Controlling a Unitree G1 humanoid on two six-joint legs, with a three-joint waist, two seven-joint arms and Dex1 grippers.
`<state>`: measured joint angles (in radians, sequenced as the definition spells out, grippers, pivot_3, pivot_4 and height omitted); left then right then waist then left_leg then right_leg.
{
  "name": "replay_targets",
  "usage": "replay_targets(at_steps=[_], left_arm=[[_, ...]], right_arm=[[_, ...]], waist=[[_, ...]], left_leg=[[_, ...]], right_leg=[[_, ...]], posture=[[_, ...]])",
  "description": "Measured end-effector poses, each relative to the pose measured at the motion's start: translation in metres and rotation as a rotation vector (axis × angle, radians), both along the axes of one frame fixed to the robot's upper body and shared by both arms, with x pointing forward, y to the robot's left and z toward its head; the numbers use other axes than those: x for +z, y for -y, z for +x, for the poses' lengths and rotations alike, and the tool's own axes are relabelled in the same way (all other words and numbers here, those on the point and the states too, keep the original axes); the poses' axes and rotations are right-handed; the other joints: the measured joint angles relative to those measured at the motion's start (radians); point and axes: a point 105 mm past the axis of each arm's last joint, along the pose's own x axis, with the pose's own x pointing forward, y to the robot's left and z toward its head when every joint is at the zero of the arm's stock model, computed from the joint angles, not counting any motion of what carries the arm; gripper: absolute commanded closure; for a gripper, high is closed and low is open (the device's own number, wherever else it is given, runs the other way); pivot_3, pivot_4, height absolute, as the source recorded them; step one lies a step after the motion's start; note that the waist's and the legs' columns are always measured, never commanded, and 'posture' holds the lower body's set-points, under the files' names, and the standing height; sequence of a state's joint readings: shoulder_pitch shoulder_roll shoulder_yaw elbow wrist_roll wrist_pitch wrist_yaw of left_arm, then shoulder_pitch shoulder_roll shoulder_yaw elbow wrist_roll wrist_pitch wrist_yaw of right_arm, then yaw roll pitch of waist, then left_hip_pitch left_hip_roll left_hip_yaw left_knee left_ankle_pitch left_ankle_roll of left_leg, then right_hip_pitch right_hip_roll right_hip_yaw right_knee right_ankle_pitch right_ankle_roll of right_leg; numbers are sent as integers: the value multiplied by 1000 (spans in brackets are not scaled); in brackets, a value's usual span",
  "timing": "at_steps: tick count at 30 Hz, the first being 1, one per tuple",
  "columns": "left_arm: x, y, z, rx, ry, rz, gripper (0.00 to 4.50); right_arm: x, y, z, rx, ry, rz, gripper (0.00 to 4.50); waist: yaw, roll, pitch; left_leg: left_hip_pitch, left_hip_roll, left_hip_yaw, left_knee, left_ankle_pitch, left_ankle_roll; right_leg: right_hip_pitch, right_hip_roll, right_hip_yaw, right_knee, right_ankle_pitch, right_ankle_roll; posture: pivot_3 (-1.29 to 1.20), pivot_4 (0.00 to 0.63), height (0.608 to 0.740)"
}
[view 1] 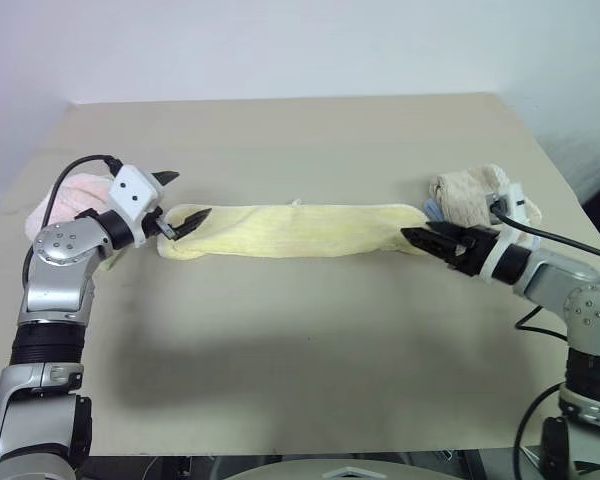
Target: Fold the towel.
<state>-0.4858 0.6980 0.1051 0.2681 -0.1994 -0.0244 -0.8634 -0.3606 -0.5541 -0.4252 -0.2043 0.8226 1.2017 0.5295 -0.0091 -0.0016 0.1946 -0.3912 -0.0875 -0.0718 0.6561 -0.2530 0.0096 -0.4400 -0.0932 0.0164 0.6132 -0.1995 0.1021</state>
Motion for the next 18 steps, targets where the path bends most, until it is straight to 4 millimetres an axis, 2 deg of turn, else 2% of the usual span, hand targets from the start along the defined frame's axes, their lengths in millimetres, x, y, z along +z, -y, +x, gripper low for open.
replay_targets(at_steps=[3,6,10,13,18], left_arm=[[-6,15,-10,-87,-53,1,0],[-21,37,-26,-218,-144,11,0],[-25,50,-35,-278,-189,4,0],[-25,59,-38,-306,-191,-13,0],[-31,63,-42,-313,-210,-21,0]], right_arm=[[-11,-8,-6,-39,-124,82,92],[-30,-19,-14,-46,-265,133,92],[-39,-18,-16,-113,-329,194,92],[-43,-16,-8,-192,-360,242,92],[-40,-14,10,-299,-397,339,92]], waist=[[0,-1,-1],[-1,-1,-1],[-1,-1,-1],[-5,0,-1],[-7,0,-1]], left_leg=[[-1,0,0,-1,0,1],[-1,0,0,-2,0,1],[-1,0,0,-2,0,1],[0,0,0,-2,0,1],[1,1,2,-2,0,1]], right_leg=[[0,0,0,-1,0,0],[-2,-1,0,-1,0,0],[-2,0,0,-1,0,0],[-1,0,0,-1,0,0],[-2,3,0,0,0,0]], posture=[[0,150,731],[0,150,731],[0,150,731],[0,150,731],[0,150,731]])
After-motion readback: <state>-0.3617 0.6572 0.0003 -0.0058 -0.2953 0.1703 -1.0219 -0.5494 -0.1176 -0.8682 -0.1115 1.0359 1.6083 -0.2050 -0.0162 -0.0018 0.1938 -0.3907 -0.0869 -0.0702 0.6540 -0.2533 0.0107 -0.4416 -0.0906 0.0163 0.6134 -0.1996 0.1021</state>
